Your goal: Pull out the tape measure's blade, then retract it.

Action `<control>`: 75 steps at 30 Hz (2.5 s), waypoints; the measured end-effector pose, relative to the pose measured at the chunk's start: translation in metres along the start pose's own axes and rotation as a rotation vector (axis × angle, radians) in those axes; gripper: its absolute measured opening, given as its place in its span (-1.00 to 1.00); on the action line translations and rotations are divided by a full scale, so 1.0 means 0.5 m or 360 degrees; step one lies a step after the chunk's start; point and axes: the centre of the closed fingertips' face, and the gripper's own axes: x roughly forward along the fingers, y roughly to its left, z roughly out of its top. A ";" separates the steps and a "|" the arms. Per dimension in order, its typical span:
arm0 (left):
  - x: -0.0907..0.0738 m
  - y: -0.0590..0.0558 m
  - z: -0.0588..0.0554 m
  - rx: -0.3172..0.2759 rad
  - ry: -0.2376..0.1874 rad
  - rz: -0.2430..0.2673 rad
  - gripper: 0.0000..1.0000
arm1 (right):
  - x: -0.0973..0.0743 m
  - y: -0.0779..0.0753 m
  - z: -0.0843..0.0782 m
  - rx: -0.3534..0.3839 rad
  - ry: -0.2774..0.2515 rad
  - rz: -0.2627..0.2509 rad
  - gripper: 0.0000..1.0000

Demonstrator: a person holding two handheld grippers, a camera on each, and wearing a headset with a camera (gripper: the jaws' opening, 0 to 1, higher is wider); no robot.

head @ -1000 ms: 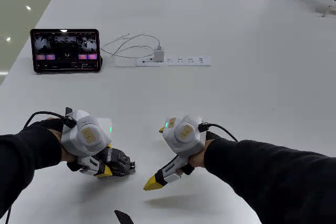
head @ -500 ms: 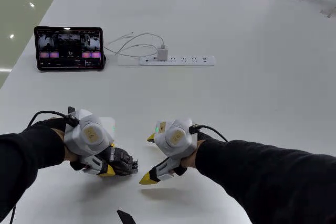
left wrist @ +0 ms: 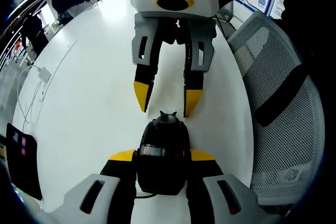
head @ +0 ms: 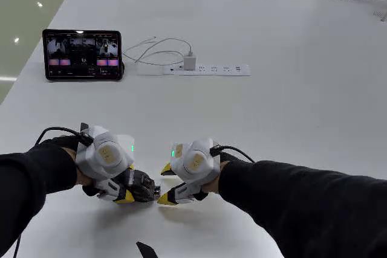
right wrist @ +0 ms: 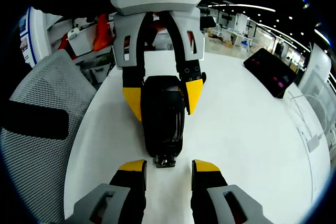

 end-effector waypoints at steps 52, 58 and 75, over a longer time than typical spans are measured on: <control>0.000 0.000 -0.001 0.0002 -0.0017 0.0009 -0.39 | 0.025 0.012 -0.004 0.0136 0.0051 0.0045 -0.73; -0.001 0.001 -0.002 0.0004 -0.0016 0.0012 -0.39 | 0.026 0.009 -0.012 -0.0001 0.0086 0.0050 -0.80; -0.001 0.001 -0.004 -0.0001 0.0005 0.0013 -0.39 | 0.013 0.005 -0.023 0.0034 0.0099 0.0048 -0.81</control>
